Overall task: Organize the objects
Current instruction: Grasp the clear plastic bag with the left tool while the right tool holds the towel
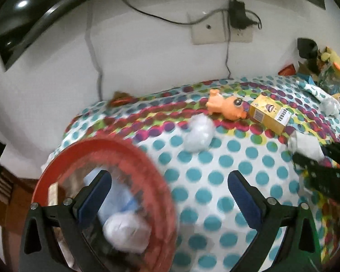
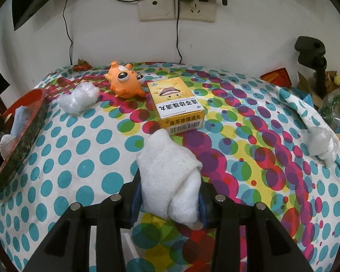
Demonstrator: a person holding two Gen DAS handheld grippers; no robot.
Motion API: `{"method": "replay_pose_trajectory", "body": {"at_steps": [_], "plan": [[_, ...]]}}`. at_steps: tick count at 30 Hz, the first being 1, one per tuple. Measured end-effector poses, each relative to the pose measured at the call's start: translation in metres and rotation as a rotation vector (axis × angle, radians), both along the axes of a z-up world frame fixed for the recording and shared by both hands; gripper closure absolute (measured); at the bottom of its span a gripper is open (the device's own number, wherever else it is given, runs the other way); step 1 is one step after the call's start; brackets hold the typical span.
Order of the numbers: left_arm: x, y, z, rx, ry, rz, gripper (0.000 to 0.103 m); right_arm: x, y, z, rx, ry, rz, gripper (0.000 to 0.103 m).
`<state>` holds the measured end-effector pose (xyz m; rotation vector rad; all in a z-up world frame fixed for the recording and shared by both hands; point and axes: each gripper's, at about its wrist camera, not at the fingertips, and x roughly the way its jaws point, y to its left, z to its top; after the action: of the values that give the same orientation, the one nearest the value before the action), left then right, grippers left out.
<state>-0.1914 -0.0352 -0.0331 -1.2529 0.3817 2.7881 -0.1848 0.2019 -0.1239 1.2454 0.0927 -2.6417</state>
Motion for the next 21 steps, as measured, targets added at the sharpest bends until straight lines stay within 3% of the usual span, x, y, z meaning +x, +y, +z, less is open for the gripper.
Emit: {"method": "replay_pose_trajectory", "body": {"at_steps": [8, 15, 20, 21], "plan": [[-0.071, 0.032, -0.037, -0.045, -0.111, -0.022, 0.0, -0.001, 0.001, 0.0, -0.014, -0.004, -0.003, 0.062], [-0.098, 0.044, -0.056, -0.034, -0.163, -0.037, 0.0, -0.001, 0.003, 0.0, -0.034, -0.011, -0.002, 0.062], [-0.111, 0.039, -0.062, 0.022, -0.189, -0.011, 0.012, -0.003, 0.006, 0.0, -0.046, -0.015, -0.003, 0.062], [-0.113, 0.038, -0.063, 0.031, -0.194, -0.007, 0.018, -0.003, 0.006, 0.0, -0.047, -0.015, -0.003, 0.062]]}}
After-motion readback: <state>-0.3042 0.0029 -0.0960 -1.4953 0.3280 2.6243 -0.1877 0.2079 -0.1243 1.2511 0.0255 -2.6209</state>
